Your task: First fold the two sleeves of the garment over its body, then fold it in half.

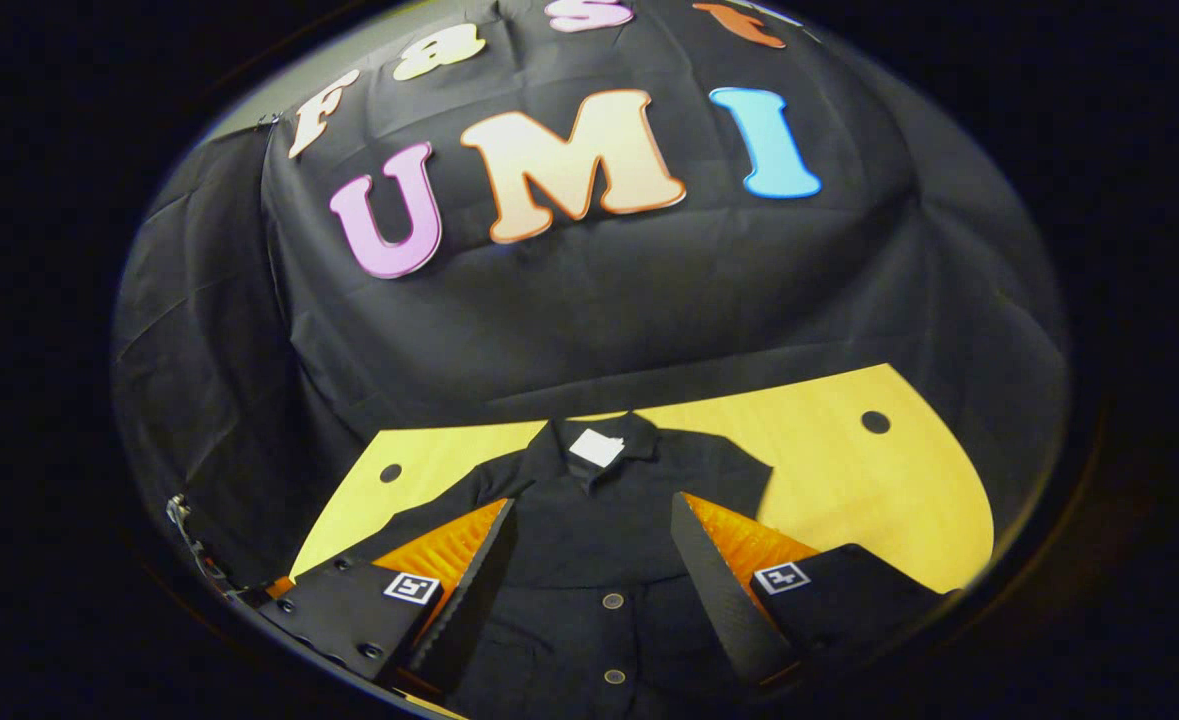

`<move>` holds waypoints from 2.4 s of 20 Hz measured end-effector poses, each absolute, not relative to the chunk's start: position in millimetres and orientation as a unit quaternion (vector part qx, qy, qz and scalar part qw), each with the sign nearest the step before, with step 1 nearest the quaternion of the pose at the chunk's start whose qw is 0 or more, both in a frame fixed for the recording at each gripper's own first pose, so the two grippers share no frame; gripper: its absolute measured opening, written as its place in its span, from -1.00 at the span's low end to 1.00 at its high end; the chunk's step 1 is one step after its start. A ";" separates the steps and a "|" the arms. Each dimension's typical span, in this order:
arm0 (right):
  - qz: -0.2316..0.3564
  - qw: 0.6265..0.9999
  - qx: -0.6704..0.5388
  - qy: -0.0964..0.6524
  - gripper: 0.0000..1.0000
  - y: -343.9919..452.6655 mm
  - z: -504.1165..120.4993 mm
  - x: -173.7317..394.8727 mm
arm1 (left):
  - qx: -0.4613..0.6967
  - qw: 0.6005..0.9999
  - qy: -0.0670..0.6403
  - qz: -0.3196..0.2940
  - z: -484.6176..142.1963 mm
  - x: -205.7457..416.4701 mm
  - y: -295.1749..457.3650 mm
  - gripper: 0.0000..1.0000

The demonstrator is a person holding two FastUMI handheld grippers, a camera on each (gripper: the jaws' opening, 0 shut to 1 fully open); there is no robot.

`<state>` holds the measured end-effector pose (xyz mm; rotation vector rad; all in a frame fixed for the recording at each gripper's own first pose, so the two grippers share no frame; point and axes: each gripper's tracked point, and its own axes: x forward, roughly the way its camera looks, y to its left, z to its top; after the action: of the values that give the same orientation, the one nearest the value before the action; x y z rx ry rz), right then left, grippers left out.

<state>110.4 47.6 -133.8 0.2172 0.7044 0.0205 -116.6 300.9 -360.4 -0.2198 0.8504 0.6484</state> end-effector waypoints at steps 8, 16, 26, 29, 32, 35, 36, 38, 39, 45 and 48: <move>-0.043 0.944 0.103 0.309 0.95 8.4 -94.2 66.6 | -0.133 0.825 0.467 0.289 -400.1 -115.4 306.8 0.87; -0.062 0.949 0.100 0.293 0.95 -10.3 -81.8 42.6 | -0.121 0.843 0.481 0.209 -393.9 -93.5 283.0 -0.45; -0.087 0.951 0.101 0.280 0.96 -55.0 -70.9 27.4 | -0.150 0.877 0.430 0.152 -335.5 -48.1 255.4 -1.00; -0.101 0.951 0.096 0.275 0.96 -77.1 -68.0 18.5 | -0.136 0.904 0.396 0.082 -297.5 -1.9 182.1 -1.00; -0.115 0.949 0.105 0.273 0.96 -100.0 -69.7 6.9 | -0.140 0.916 0.375 0.009 -264.0 29.8 93.7 -1.00; -0.131 0.946 0.114 0.274 0.96 -125.7 -74.6 -7.8 | -0.140 0.919 0.364 -0.057 -237.7 54.7 3.7 -1.00; -0.137 0.944 0.116 0.276 0.96 -135.3 -76.3 -13.5 | -0.139 0.918 0.363 -0.077 -234.5 61.9 -20.2 -1.00; -0.149 0.942 0.122 0.276 0.96 -156.3 -78.9 -25.2 | -0.145 0.914 0.361 -0.116 -227.4 71.8 -78.3 -1.00; -0.155 0.940 0.125 0.276 0.96 -166.7 -80.0 -30.7 | -0.149 0.912 0.360 -0.130 -224.1 72.7 -103.6 -1.00; -0.179 0.929 0.140 0.293 0.96 -217.5 -97.7 -57.3 | -0.170 0.898 0.358 -0.189 -215.1 98.2 -249.4 -1.00; -0.179 0.926 0.139 0.301 0.95 -228.3 -105.5 -63.2 | -0.189 0.892 0.351 -0.214 -213.0 103.8 -296.3 -0.45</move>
<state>-63.2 -228.3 -105.5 0.2845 0.6165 -0.3668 103.8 -296.3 -213.0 -0.3923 0.7281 -0.4436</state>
